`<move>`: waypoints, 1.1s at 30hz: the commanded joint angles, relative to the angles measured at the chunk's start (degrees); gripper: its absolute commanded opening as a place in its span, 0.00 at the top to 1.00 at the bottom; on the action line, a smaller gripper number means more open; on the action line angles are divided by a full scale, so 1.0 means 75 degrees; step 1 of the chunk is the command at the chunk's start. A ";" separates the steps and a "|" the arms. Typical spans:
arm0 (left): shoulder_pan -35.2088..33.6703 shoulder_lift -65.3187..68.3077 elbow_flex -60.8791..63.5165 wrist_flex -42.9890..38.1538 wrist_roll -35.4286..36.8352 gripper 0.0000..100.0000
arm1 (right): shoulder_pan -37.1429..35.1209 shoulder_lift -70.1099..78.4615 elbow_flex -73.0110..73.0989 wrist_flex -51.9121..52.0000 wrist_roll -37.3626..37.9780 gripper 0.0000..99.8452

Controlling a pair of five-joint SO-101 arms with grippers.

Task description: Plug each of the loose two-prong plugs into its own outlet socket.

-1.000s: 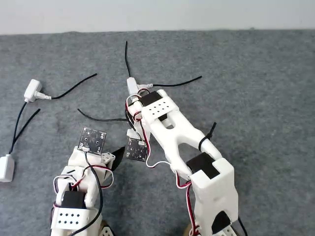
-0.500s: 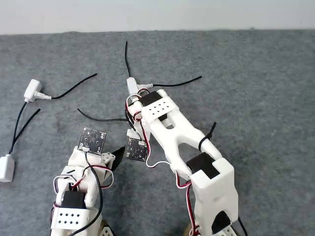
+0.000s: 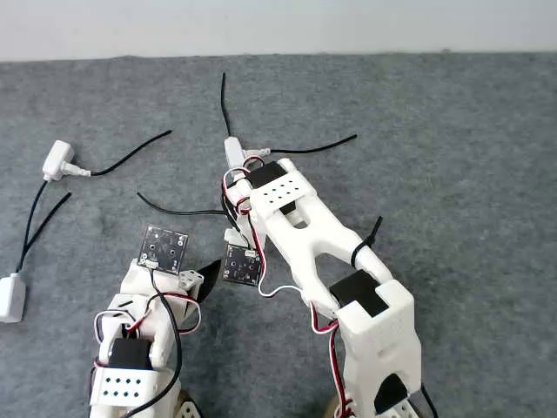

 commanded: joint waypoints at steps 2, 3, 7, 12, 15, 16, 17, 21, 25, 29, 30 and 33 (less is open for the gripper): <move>-0.0059 -0.0012 -0.0076 0.0047 -0.0035 0.68 | -0.0205 0.0850 0.0105 0.0158 -0.0070 0.99; -0.0059 -0.0012 -0.0076 0.0047 -0.0035 0.68 | -0.0205 0.0850 0.0105 0.0158 -0.0070 0.99; -0.0059 -0.0012 -0.0076 0.0047 -0.0035 0.68 | -0.0205 0.0862 0.0105 0.0158 -0.0082 0.99; -0.0059 -0.0012 -0.0076 0.0047 -0.0035 0.68 | -0.0217 0.0862 0.0258 0.0158 -0.0082 0.99; -0.0059 -0.0012 -0.0076 0.0047 -0.0035 0.68 | -0.0217 0.0862 0.0270 0.0158 -0.0082 0.99; -0.0059 -0.0012 -0.0076 0.0047 -0.0035 0.68 | -0.0217 0.0850 0.0270 0.0158 -0.0082 0.98; -0.0059 -0.0012 -0.0076 0.0047 -0.0035 0.68 | -0.0217 0.0850 0.0270 0.0158 -0.0082 0.97; -0.0059 -0.0012 -0.0076 0.0047 -0.0035 0.68 | -0.0205 0.0850 0.0258 0.0135 -0.0059 0.85; -0.0059 -0.0012 -0.0076 0.0047 -0.0035 0.68 | -0.0170 0.0862 0.0281 -0.0170 -0.0047 0.72; -0.0059 -0.0012 -0.0076 0.0047 -0.0035 0.68 | -0.0170 0.0862 0.0293 -0.0147 -0.0047 0.70; -0.0059 -0.0012 -0.0076 0.0047 -0.0035 0.68 | -0.0170 0.0862 0.0293 -0.0135 -0.0047 0.70; -0.0059 -0.0012 -0.0076 0.0047 -0.0035 0.68 | -0.0170 0.0779 0.0293 -0.0100 -0.0047 0.70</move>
